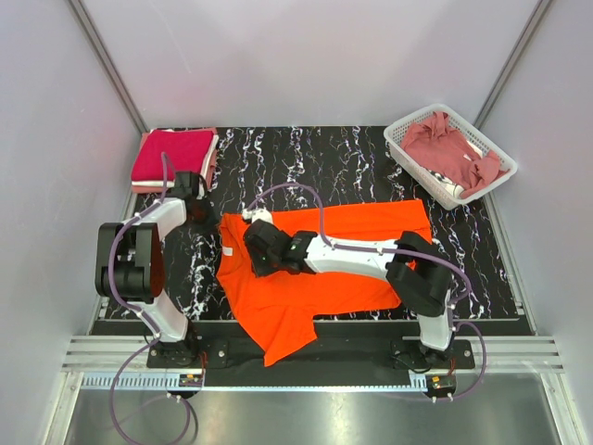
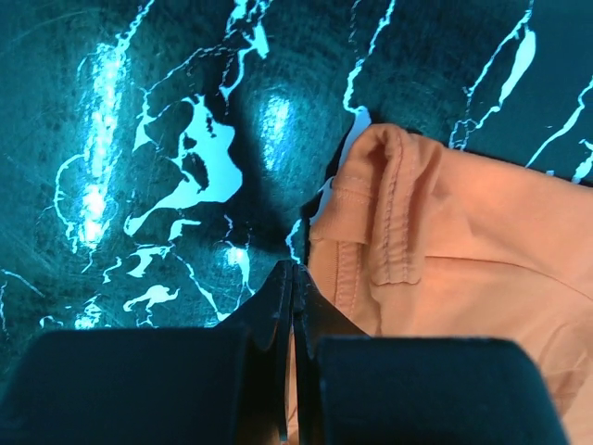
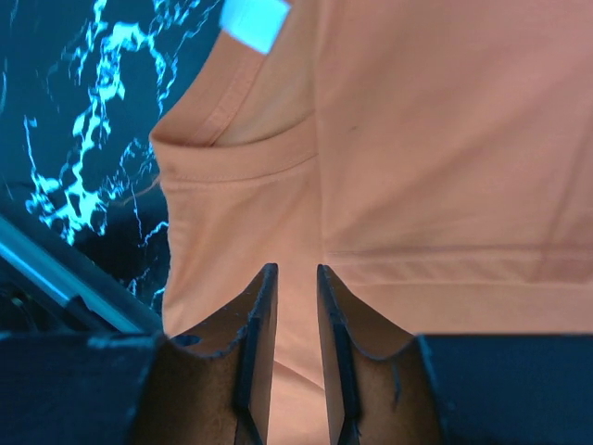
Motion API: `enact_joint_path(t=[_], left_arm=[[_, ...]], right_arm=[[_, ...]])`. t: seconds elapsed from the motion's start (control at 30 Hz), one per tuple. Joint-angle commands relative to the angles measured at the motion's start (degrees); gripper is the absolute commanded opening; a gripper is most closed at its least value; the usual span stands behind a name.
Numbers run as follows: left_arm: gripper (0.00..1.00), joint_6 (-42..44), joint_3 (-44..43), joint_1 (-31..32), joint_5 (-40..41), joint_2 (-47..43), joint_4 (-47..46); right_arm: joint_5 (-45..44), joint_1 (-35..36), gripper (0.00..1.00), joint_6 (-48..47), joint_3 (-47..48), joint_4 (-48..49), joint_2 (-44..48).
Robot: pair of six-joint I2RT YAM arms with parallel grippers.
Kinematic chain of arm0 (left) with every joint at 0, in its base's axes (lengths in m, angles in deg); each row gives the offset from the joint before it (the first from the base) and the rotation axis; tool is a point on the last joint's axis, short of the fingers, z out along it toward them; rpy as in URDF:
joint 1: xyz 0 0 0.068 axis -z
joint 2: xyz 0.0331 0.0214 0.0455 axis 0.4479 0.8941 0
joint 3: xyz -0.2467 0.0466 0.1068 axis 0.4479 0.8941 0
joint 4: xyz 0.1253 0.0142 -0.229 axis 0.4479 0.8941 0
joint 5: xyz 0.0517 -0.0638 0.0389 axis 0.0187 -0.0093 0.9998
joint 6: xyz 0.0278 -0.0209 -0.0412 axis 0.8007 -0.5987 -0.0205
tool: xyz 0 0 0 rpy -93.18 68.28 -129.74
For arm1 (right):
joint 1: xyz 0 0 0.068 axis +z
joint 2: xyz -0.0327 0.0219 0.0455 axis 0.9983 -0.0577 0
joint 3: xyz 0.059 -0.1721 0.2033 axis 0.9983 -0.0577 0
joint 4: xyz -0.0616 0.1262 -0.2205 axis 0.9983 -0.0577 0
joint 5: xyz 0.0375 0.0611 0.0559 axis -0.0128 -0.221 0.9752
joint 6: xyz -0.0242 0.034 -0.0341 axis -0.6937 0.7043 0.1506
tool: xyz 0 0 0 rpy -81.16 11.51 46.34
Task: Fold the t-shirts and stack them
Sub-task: Fold the tshirt
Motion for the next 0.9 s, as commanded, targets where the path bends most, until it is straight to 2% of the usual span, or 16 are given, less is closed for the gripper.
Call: enact_joint_path(t=[0.0, 0.17, 0.3, 0.5, 0.67, 0.87], left_arm=[[0.0, -0.5, -0.8, -0.3, -2.0, -0.1, -2.3], [0.0, -0.4, 1.6, -0.3, -8.5, -2.6, -5.3], [0.0, -2.1, 2.6, -0.3, -11.0, -0.2, -5.8], [0.0, -1.3, 1.3, -0.3, -9.4, 3.8, -3.4], [0.0, -0.6, 0.5, -0.3, -7.2, 4.4, -2.7], [0.0, 0.0, -0.4, -0.3, -4.4, 4.9, -1.0]], right_arm=[[-2.2, 1.2, 0.31, -8.0, 1.3, 4.1, -1.5], [-3.9, 2.7, 0.32, -11.0, 0.2, 4.3, -2.7], [-7.7, 4.1, 0.33, -13.6, 0.3, 4.7, -4.6], [-10.9, 5.4, 0.33, -15.0, 0.0, 4.7, -5.5], [-9.8, 5.5, 0.33, -14.6, -0.3, 4.7, -6.7], [-12.7, 6.1, 0.33, -15.3, -0.6, 4.0, -7.6]])
